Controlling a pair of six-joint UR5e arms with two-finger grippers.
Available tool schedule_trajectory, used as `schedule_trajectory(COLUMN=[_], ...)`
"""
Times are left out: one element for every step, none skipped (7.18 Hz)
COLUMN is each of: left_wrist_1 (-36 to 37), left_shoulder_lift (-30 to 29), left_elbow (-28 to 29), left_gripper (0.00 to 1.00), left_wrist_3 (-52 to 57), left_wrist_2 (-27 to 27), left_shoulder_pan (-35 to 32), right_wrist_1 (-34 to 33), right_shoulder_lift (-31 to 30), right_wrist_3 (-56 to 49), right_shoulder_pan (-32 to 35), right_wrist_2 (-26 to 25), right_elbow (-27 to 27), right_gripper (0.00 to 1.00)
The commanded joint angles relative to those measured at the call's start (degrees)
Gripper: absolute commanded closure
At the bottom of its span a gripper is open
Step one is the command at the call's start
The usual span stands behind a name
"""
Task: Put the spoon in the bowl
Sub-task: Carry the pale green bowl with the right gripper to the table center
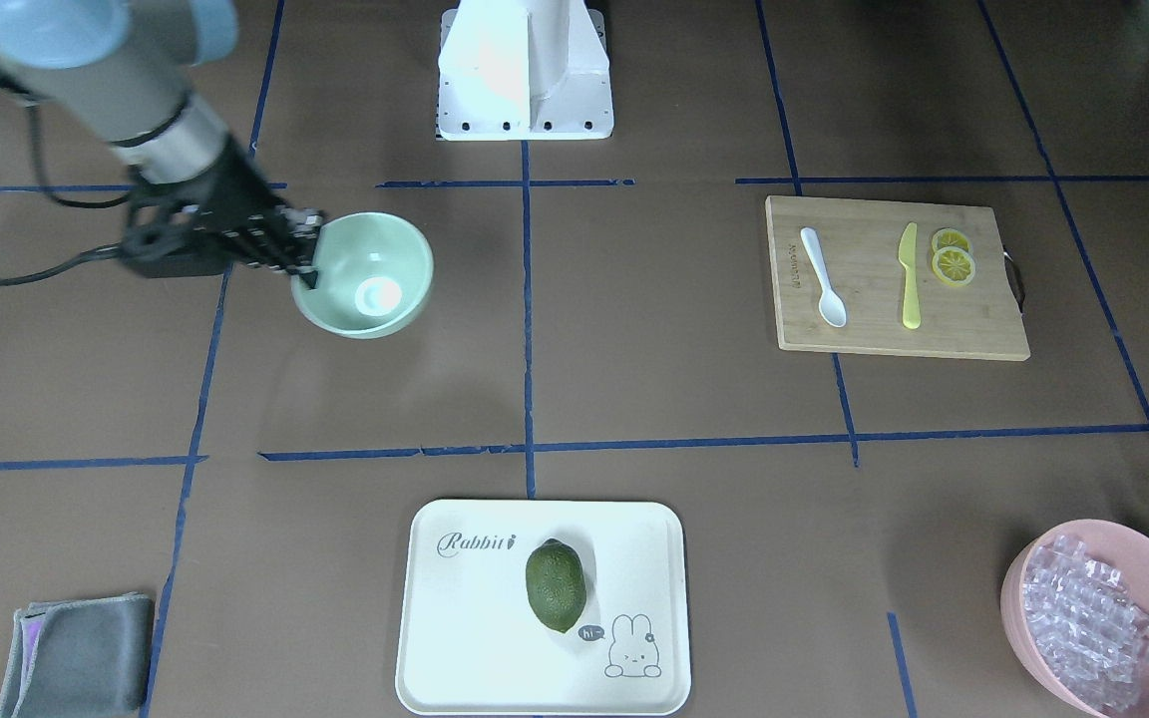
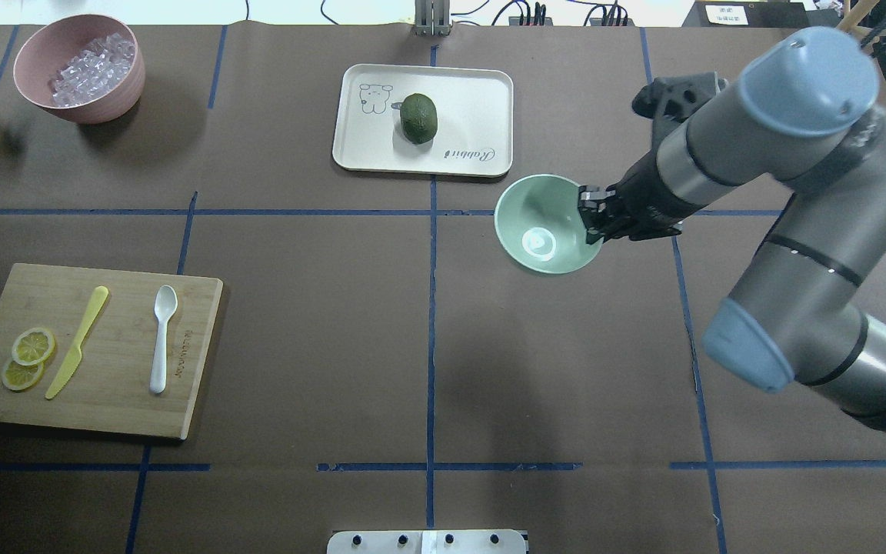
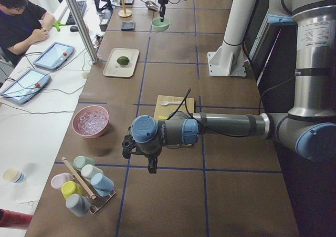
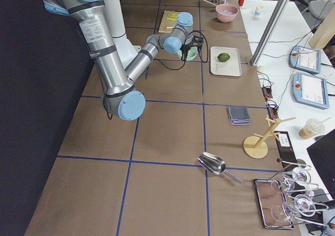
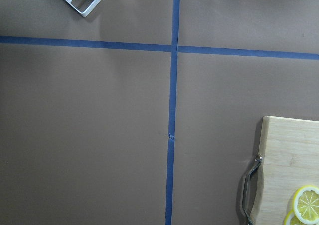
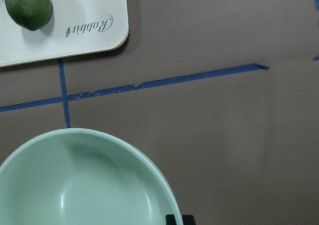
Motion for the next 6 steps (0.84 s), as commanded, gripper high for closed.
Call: schedule_trajectory(left_wrist_1=[-0.08,-0.09,0.0,-0.08,-0.09,-0.09], left_shoulder_lift=[0.0,0.0,0.0,0.0,0.0,0.0], left_elbow=[0.1,0.1,0.1,-0.07,0.1,-0.07], left_gripper=[0.0,0.0,0.0,0.0,0.0,0.0], left_wrist_3=[0.0,0.0,0.0,0.0,0.0,0.0], left_wrist_2=[0.0,0.0,0.0,0.0,0.0,0.0], left_shoulder_pan=[0.02,0.02,0.02,0.02,0.02,0.02], right_wrist_1=[-1.0,-0.65,4.49,8.63,8.76,8.5], right_shoulder_lift=[8.51,11.07,11.62,11.71,11.8,11.71], right_wrist_3=[8.19,8.56,9.44,11.53,11.64,11.64], right_shoulder_pan=[-10.2,-11.97,-13.38,-14.09,-14.18,-14.18], right_wrist_2=[-11.46,-14.98,-15.88,-16.06,-16.07,-16.15], right_elbow=[-6.82,-11.03,-14.9,-18.16,-18.63,-18.64], right_gripper=[1.0,1.0,0.99,0.99,0.99,0.99])
